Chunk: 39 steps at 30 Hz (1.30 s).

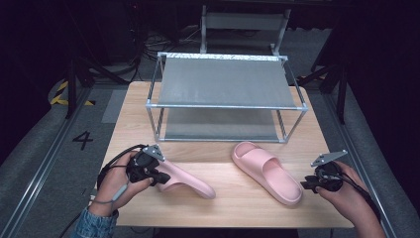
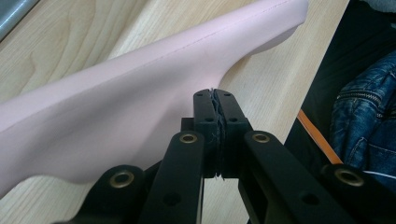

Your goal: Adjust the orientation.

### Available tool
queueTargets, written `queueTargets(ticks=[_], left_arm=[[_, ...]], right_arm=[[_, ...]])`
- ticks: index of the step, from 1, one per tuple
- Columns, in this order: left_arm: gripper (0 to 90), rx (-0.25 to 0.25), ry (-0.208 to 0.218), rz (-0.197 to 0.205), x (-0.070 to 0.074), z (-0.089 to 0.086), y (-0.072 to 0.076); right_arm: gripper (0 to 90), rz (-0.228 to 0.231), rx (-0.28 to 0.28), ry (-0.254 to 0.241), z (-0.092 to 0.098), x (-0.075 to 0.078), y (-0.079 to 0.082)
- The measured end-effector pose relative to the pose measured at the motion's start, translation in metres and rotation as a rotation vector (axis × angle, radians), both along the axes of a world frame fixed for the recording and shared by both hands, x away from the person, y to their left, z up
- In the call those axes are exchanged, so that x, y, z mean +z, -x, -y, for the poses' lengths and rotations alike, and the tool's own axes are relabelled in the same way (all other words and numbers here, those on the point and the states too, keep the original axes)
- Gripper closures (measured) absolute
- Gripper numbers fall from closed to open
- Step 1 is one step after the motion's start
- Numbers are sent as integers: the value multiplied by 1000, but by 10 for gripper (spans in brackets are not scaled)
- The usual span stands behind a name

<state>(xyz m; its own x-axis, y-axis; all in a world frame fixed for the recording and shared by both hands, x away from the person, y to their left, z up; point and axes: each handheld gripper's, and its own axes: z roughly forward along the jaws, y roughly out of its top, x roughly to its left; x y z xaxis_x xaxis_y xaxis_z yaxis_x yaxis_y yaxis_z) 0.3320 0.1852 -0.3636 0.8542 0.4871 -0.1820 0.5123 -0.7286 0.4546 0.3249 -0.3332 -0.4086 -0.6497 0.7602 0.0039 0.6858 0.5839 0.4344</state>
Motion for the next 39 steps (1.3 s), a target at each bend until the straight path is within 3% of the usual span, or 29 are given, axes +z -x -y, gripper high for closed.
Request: queueTargets(ticks=[5, 14, 23, 32, 37, 39], left_arm=[[883, -24, -10, -1, -2, 8, -4], [891, 2, -22, 1, -7, 13, -14], [896, 51, 34, -1, -6, 15, -23], [810, 97, 109, 65, -4, 21, -32], [755, 98, 118, 102, -5, 28, -35], [698, 99, 122, 134, -5, 30, -37]], right_arm=[[693, 2, -5, -2, 0, -1, 3], [683, 21, -33, -21, 6, -1, 9], [676, 38, -54, -25, 12, -1, 16], [661, 40, -64, -25, 15, -4, 22], [653, 49, -76, -27, 18, -4, 26], [649, 49, -80, -28, 20, -5, 28]])
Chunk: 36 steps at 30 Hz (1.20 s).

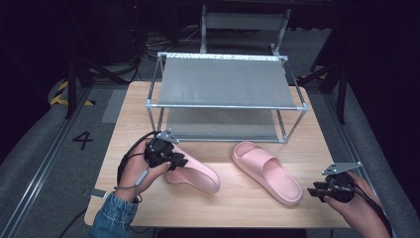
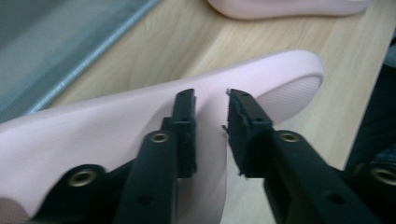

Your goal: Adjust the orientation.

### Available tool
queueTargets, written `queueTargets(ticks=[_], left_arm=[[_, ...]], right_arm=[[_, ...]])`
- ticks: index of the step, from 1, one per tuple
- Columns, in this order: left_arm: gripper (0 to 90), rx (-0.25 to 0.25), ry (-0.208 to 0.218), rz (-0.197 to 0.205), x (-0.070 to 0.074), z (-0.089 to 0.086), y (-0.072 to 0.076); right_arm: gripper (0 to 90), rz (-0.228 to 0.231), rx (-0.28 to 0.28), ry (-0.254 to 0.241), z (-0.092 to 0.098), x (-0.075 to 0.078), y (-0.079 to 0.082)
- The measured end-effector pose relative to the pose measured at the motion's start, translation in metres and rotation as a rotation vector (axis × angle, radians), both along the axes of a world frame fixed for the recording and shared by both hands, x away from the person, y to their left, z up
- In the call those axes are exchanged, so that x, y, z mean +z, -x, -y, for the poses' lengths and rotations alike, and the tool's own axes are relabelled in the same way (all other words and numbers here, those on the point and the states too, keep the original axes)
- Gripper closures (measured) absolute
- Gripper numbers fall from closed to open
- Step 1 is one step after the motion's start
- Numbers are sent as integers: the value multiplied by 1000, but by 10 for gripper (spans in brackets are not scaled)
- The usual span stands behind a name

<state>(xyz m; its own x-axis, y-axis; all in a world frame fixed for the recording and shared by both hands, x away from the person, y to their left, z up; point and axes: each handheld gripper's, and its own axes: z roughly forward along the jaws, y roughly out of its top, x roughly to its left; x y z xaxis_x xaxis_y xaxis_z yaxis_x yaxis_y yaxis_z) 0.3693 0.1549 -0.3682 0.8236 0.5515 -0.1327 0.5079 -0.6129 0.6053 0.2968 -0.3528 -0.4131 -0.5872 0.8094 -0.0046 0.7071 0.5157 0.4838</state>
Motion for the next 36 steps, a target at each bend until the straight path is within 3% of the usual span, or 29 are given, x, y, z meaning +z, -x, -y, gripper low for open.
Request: queueTargets(ticks=[1, 2, 3, 5, 9, 10, 14, 19, 26, 36], left_arm=[[668, 7, 1, 19, 0, 1, -1], [649, 29, 41, 51, 2, 3, -2], [613, 29, 41, 51, 2, 3, -2], [608, 39, 69, 88, 7, 2, -1], [626, 42, 89, 89, 9, 1, -1], [627, 35, 68, 78, 7, 2, -1], [631, 24, 48, 66, 2, 7, -2], [630, -7, 23, 84, -10, 21, -1], [715, -42, -46, 15, -31, 38, -7], [753, -10, -116, -24, -43, 37, -10]], right_arm=[[648, 0, -3, 0, 1, 0, 1], [646, 1, -5, 1, 2, 0, 2], [646, 1, -5, 1, 2, 0, 2], [642, 10, -18, 0, 6, 0, 4], [642, 13, -25, -3, 7, 0, 5], [642, 13, -23, -3, 7, 0, 5], [642, 9, -16, -2, 5, -1, 5], [642, 11, -11, -1, 3, -1, 5], [643, 7, -10, 0, 4, -4, 6], [642, 3, -7, 1, 4, -5, 6]])
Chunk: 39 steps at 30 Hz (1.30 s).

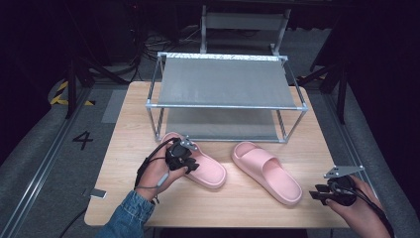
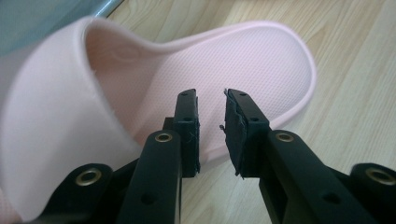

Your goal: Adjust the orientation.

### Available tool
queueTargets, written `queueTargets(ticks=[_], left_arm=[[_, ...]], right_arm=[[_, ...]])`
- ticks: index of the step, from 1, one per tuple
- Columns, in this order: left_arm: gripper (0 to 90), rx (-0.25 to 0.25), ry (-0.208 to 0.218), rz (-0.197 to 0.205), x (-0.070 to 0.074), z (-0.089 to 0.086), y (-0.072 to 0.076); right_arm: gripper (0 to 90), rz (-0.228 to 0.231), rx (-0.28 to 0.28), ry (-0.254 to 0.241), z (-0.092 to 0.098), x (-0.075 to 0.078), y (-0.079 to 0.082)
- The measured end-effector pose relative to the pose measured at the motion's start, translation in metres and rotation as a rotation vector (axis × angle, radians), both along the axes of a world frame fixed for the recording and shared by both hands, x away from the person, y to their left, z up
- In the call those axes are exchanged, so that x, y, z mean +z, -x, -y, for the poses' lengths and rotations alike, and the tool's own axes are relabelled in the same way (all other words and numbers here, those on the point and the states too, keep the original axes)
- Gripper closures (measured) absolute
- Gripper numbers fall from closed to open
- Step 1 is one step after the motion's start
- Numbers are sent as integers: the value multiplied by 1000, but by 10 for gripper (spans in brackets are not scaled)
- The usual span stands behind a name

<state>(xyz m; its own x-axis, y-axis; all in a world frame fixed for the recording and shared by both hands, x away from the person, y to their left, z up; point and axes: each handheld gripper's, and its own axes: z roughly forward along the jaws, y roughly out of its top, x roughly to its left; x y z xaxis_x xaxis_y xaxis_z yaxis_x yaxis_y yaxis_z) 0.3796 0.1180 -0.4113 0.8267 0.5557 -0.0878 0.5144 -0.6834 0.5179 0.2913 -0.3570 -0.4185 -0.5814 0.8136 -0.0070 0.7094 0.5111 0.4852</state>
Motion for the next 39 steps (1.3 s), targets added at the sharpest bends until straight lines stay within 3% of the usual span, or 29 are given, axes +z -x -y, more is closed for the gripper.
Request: queueTargets(ticks=[7, 11, 17, 25, 28, 31, 34, 39], left_arm=[[772, 53, -22, -10, 1, -14, 6], [770, 107, -57, -12, 3, -34, 12], [752, 168, -55, -17, 5, -56, 16], [773, 272, -58, -33, 7, -84, 16], [762, 293, -72, -24, 9, -86, 16], [752, 283, -41, -24, 14, -83, 18], [730, 244, 19, -73, 16, -74, 20], [561, 265, -3, -113, 1, -63, 15]], right_arm=[[636, 3, 17, 2, -5, 2, -7], [632, 10, 37, 0, -12, 3, -14], [625, 9, 71, 5, -21, 3, -24], [624, 20, 76, 1, -24, 4, -28], [624, 14, 76, 4, -24, 4, -28], [623, 21, 70, 1, -21, 4, -28], [623, 23, 59, 1, -18, 5, -26], [615, 21, 51, 0, -17, 5, -23]])
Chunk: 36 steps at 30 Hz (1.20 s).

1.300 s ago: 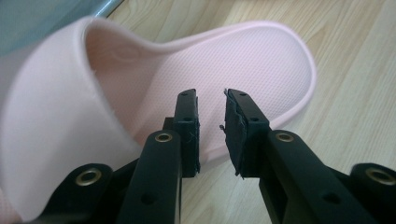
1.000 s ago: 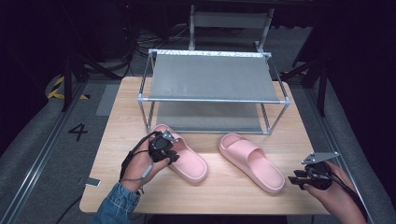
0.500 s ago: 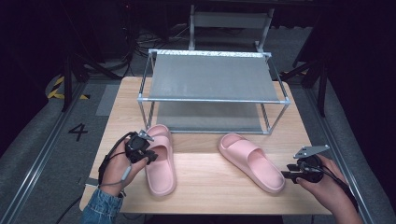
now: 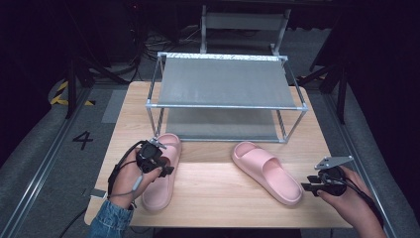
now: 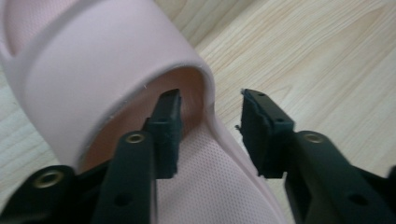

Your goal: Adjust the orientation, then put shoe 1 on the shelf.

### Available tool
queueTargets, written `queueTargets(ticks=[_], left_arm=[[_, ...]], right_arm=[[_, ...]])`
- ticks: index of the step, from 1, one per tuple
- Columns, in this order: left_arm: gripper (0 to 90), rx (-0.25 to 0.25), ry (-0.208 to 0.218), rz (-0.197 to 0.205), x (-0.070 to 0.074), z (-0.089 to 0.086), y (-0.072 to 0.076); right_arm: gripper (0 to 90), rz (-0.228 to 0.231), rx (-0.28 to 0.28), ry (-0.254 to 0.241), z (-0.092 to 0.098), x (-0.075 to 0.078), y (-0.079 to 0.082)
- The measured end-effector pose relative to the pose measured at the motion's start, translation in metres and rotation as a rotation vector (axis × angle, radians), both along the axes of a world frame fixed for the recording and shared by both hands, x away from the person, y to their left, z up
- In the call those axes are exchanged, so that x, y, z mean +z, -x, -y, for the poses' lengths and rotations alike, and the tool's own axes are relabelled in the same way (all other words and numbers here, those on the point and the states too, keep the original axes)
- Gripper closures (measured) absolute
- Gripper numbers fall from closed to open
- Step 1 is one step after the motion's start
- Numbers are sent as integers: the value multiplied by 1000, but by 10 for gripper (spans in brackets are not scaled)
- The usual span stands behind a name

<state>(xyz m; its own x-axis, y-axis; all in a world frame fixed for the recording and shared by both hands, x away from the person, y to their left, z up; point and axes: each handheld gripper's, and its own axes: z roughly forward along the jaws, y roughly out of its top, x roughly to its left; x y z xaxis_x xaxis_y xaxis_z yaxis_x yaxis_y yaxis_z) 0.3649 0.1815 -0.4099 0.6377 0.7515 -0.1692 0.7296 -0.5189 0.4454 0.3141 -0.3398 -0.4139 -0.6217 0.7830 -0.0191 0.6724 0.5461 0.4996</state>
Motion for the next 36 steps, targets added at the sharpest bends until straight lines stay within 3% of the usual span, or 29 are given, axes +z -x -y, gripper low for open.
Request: queueTargets(ticks=[4, 8, 10, 13, 14, 18, 24, 31, 36], left_arm=[[509, 13, -19, 14, -9, 11, -2], [512, 9, -49, 36, -14, 19, -4], [534, 18, -57, 52, -16, 22, -6], [667, 28, -92, 79, -16, 22, -7], [718, 36, -83, 77, -16, 20, -8], [769, 58, -62, 71, -11, 15, -6], [842, 47, -59, 64, -6, 12, -4], [843, -13, -3, 21, 5, 15, -1], [842, -51, -5, 22, 17, 21, 0]], right_arm=[[611, -2, -7, 0, 2, 1, 2], [609, -2, -4, 1, 2, -1, 2], [608, -5, -7, 3, 2, -3, 2], [608, -8, -3, 8, 3, -3, 2], [608, -5, -5, 5, 3, -4, 2], [612, -2, 2, 9, 0, -4, 2], [612, -4, 6, 13, 0, -3, 2], [612, 10, -7, 1, 4, 3, 5], [608, 10, -10, 0, 7, 3, 5]])
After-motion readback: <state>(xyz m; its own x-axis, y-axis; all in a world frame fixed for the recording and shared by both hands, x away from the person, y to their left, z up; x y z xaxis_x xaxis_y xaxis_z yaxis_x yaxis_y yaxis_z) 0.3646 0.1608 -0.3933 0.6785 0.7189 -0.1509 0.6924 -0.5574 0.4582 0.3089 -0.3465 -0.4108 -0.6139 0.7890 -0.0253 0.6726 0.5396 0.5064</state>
